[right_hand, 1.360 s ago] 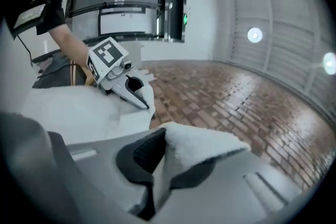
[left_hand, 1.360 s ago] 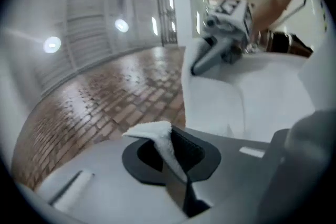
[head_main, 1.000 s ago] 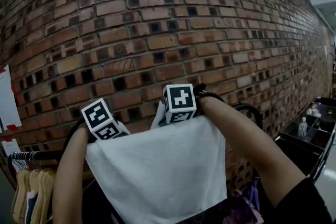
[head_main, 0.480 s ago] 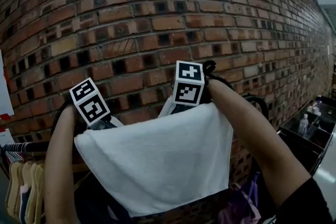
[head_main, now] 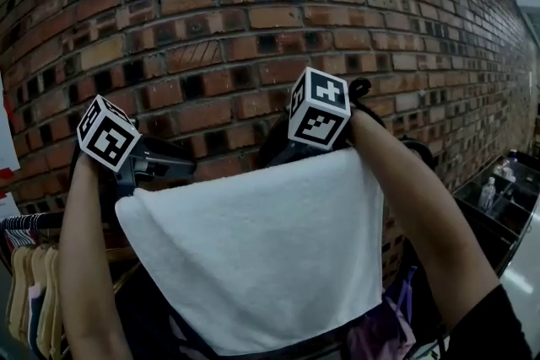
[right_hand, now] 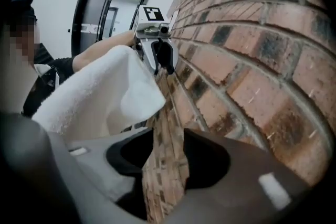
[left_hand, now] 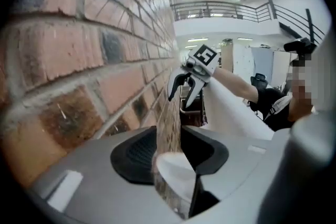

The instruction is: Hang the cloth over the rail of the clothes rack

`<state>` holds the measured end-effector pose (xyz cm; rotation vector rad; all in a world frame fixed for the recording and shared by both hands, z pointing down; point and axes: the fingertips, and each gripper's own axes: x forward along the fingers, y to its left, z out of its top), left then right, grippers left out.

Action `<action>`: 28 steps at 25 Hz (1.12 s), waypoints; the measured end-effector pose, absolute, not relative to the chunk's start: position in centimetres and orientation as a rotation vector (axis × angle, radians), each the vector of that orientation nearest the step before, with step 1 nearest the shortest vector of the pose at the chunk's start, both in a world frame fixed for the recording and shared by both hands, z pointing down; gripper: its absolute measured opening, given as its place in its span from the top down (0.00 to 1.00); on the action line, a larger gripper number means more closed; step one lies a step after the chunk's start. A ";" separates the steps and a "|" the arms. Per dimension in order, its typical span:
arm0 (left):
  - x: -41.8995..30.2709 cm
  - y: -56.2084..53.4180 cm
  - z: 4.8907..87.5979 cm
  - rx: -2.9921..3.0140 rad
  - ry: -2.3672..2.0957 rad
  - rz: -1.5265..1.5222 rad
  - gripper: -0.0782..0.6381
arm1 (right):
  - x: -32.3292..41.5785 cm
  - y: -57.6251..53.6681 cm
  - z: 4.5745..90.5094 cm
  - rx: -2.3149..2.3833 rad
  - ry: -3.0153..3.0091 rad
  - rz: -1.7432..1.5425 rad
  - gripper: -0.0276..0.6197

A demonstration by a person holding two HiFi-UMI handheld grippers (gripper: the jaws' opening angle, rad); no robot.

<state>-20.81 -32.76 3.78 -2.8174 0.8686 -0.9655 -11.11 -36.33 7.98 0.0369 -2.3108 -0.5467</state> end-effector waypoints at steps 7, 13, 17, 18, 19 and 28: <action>-22.1 -33.4 -0.1 -2.537 0.993 -0.822 0.63 | -11.4 -35.9 6.1 0.080 -2.360 -0.715 0.68; -21.7 -28.3 -11.4 -2.068 1.083 -0.160 0.63 | -12.3 -34.8 -0.1 0.220 -2.542 -1.017 0.68; -18.4 -18.3 -17.1 -1.868 0.915 0.302 0.63 | -10.7 -29.4 -8.7 0.317 -2.879 -1.301 0.69; -17.2 -15.8 -17.5 -1.846 0.855 0.369 0.64 | -9.6 -27.3 -10.5 0.335 -2.976 -1.368 0.72; -16.1 -13.5 -17.6 -1.834 0.801 0.422 0.66 | -8.4 -25.0 -12.1 0.357 -3.063 -1.447 0.77; -11.0 -9.2 -1.7 -1.981 0.926 0.479 0.88 | -3.3 -12.9 -1.1 0.618 -3.441 -1.431 0.95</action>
